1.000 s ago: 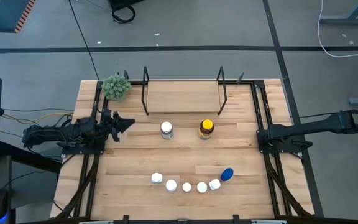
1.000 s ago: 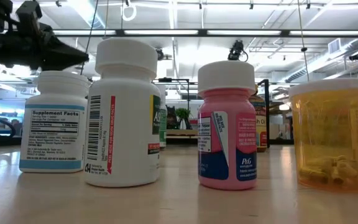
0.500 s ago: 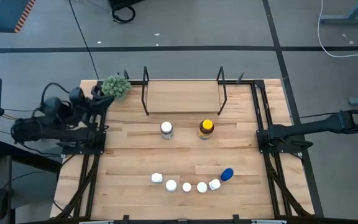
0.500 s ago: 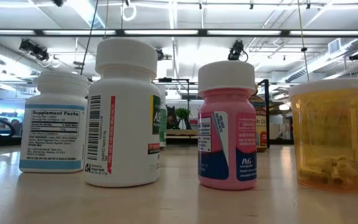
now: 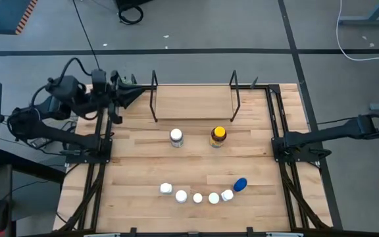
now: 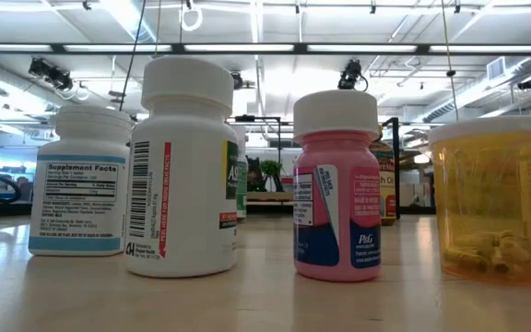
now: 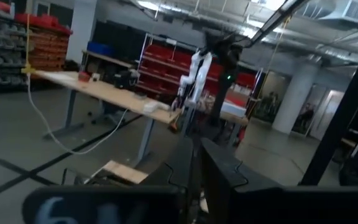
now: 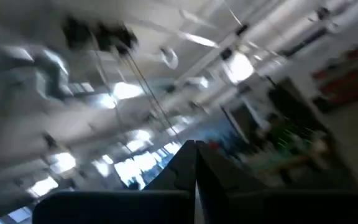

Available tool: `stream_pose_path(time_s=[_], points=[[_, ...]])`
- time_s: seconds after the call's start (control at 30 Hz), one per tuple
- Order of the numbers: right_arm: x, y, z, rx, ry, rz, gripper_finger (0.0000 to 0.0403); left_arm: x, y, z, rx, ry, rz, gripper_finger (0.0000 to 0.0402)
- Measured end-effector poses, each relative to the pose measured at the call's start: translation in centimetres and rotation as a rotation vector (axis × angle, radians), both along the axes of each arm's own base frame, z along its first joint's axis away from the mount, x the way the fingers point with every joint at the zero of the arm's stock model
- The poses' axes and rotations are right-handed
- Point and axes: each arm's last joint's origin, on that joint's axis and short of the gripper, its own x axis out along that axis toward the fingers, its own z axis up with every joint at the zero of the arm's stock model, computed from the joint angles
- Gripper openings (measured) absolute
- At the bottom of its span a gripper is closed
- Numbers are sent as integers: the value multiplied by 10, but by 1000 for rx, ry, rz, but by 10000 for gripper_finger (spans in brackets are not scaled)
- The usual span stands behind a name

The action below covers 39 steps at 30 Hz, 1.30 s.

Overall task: Pick and place medicine bottles onto shelf by color
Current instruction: Put the green medicine bottle on the shelf

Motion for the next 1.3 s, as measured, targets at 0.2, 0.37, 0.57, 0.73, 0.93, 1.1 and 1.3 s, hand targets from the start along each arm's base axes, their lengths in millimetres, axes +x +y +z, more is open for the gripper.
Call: stream_pose_path(time_s=[0.2, 0.37, 0.57, 0.73, 0.93, 1.1, 1.3], points=[[56, -7, 7, 96, 12, -12, 12, 1, 0, 22, -51, -69, -11, 28], [127, -11, 5, 103, 213, 37, 12, -7, 0, 33, -99, -124, -23, 35], [195, -14, -24, 228, 449, 161, 12, -9, 0, 36, -104, -134, -24, 31], [233, -13, -51, 366, 601, 358, 12, -8, 0, 36, -92, -128, -19, 29], [251, -10, -64, 467, 614, 544, 12, -8, 1, 36, -93, -133, -11, 38], [259, -5, -84, 666, 670, 707, 12, -8, 1, 35, -64, -118, -5, 31], [269, 4, -130, 1013, 897, 813, 12, -1, 1, 21, -65, 36, -6, 37]])
